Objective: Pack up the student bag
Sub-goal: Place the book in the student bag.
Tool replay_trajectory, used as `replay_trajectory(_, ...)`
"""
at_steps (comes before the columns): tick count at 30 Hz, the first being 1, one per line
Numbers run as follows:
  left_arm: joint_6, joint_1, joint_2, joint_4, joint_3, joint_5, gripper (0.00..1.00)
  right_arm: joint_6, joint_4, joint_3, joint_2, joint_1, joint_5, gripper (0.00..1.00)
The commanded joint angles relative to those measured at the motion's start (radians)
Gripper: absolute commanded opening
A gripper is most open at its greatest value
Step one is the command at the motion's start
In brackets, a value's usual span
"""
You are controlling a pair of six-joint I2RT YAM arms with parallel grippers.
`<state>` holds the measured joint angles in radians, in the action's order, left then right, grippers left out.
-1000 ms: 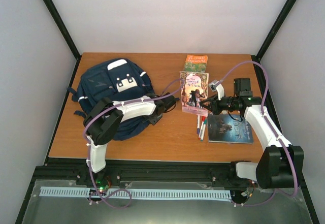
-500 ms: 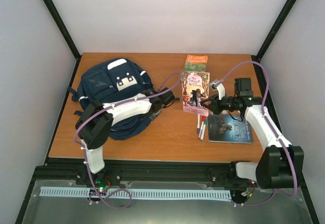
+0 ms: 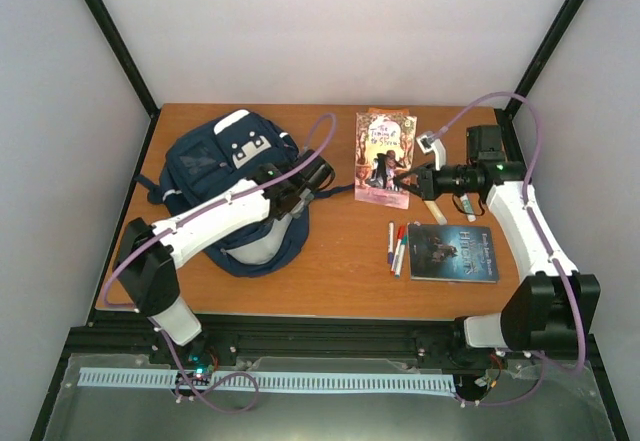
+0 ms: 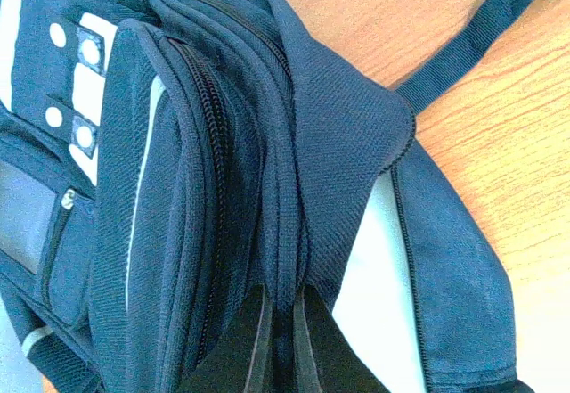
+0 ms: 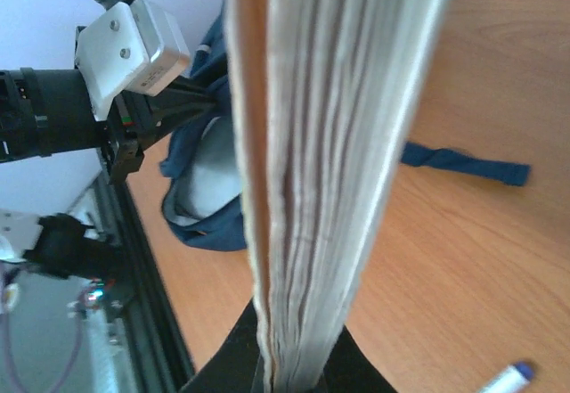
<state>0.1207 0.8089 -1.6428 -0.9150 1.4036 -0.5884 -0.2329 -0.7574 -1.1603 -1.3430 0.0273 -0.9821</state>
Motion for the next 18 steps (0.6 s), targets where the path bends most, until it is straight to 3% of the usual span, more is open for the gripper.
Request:
replay_trajectory(1, -0.041, 0.003, 0.091, 0.055, 0.080, -0.053, 0.01, 0.050, -0.146, -0.051, -0.059, 0.028, -0.131, 0.03)
replay_trajectory(11, -0.071, 0.002, 0.230, 0.148, 0.019, -0.052, 0.01, 0.047, -0.294, -0.059, -0.149, 0.114, -0.202, 0.03)
replay_trajectory(18, -0.049, 0.003, 0.238, 0.142, 0.033, 0.015, 0.01, 0.037, -0.298, 0.043, -0.157, 0.323, -0.177, 0.03)
